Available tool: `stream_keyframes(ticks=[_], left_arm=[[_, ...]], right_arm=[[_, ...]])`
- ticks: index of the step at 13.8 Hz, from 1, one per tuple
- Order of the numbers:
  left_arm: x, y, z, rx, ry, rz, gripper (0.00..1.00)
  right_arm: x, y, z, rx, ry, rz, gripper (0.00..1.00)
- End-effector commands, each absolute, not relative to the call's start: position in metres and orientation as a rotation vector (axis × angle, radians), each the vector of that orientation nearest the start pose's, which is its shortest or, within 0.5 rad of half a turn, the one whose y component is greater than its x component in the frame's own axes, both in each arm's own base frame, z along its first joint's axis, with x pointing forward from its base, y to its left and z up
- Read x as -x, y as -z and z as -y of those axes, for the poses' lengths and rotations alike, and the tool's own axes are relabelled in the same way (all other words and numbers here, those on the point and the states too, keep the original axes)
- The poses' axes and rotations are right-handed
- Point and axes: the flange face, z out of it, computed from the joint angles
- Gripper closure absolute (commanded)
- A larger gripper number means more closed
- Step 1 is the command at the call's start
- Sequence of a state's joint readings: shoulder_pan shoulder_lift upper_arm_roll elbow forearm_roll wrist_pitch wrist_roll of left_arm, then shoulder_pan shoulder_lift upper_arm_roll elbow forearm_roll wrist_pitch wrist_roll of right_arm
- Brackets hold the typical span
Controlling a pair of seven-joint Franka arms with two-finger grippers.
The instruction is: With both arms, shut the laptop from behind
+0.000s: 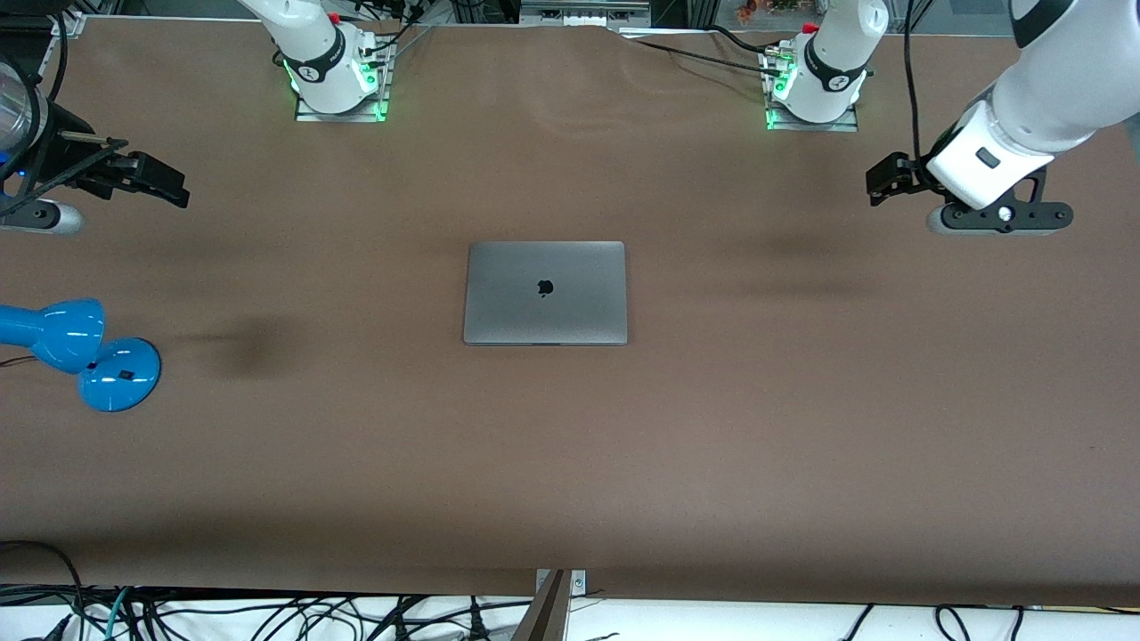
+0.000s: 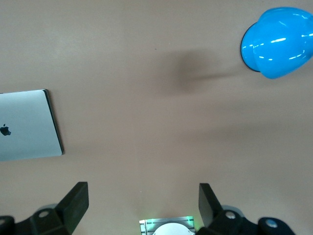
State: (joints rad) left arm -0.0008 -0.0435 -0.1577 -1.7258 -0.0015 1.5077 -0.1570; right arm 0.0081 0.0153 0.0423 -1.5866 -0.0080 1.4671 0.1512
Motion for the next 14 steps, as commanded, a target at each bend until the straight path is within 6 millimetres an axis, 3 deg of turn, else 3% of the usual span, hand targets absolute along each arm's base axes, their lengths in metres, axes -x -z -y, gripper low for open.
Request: stream_keyframes(ticks=[1,4,9,14], left_arm=[[-0.511,-0.577,0.078,3.125,-0.237,-0.071,0.00],[-0.516,-0.583,0.066,3.136,-0.202,-0.132,0.00],[-0.522,-0.595,0.076,3.190,-0.147,-0.170,0.00],[-0.525,-0.592,0.077,3.193,-0.138,-0.171,0.00]], right_arm=[[-0.542,-0.598,-0.023,3.157,-0.213,-0.161,0.00],[-0.542,-0.597,-0.023,3.159,-0.215,-0.153,0.00],[-0.543,-0.595,-0.025,3.157,-0.223,-0.148,0.00],[-0.543,-0.593,-0.025,3.154,-0.238,-0.148,0.00]])
